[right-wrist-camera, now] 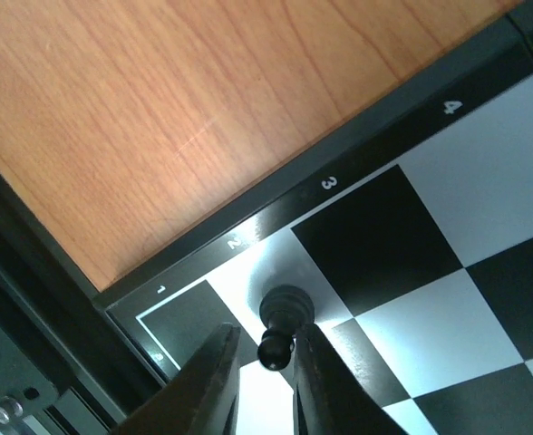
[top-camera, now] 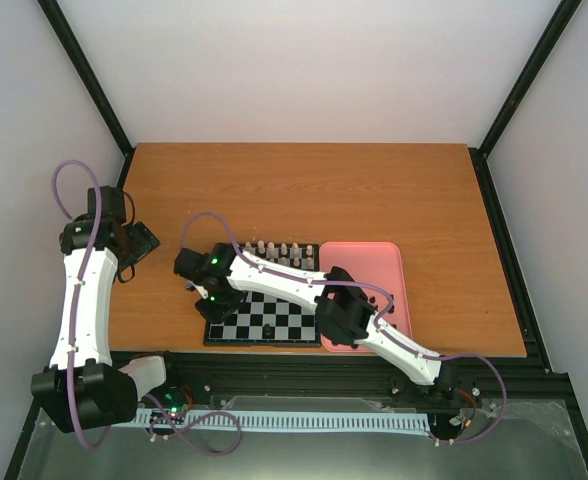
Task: Set up the chess pieces on the board
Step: Place the chess piece on the chessboard.
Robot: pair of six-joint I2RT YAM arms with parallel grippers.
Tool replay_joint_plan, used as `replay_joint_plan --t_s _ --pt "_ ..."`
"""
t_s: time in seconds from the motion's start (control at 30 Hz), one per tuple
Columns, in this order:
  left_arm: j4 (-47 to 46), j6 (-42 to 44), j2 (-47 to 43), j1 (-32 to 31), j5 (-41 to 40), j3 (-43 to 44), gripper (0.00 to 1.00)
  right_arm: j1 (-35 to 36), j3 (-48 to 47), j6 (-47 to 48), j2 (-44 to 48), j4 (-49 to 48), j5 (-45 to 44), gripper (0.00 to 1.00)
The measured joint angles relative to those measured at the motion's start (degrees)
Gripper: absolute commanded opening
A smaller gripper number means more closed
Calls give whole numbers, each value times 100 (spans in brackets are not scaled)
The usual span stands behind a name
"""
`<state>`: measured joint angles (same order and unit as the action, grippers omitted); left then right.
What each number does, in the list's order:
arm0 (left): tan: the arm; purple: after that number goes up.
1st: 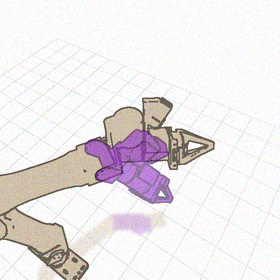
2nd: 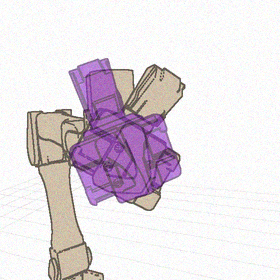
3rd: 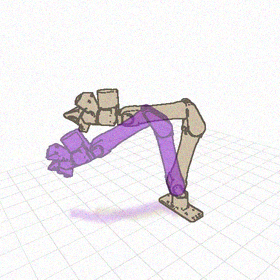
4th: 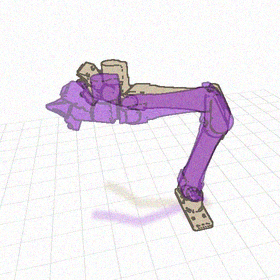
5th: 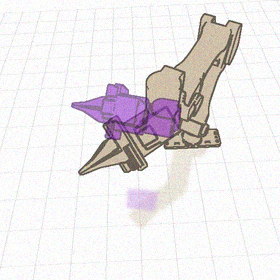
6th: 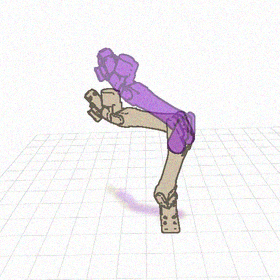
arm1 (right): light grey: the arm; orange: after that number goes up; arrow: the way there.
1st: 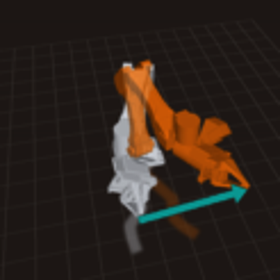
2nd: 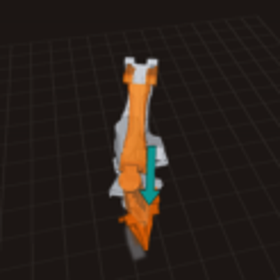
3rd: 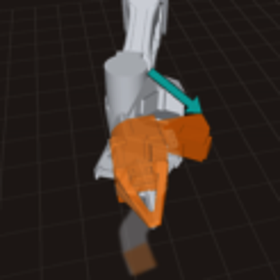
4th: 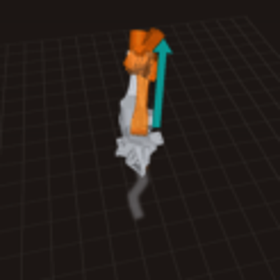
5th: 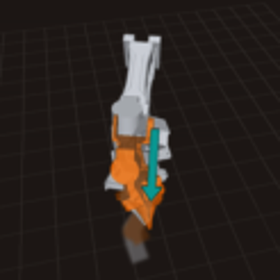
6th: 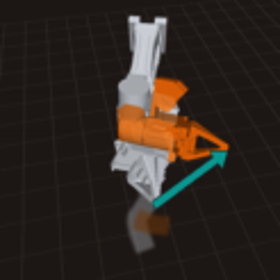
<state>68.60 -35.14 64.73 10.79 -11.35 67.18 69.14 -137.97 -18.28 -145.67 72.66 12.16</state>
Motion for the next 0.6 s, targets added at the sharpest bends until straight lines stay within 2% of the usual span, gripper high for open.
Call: replay_joint_plan --t_s 0.23,0.6 --pt "-4 0 0 0 0 -7 100 0 -9 94 0 -2 -13 35" --pt "-9 7 2 0 0 -7 100 0 -9 291 2 -70 74 41"
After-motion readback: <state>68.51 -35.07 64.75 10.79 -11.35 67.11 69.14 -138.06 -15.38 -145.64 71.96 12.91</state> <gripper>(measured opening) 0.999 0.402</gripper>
